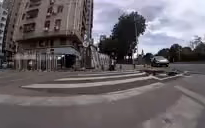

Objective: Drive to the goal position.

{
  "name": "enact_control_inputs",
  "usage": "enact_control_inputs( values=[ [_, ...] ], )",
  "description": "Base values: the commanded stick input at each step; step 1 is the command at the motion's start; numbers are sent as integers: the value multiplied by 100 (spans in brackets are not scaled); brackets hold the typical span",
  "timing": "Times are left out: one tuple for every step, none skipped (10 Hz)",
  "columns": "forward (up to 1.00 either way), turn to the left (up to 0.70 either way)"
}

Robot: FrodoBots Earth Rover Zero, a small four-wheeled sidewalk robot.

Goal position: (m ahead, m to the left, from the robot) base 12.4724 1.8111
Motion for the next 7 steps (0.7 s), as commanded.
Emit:
enact_control_inputs(
  values=[
    [70, 0],
    [70, 0],
    [70, 0],
    [70, 0],
    [70, 0],
    [70, 0],
    [70, 0]
  ],
)
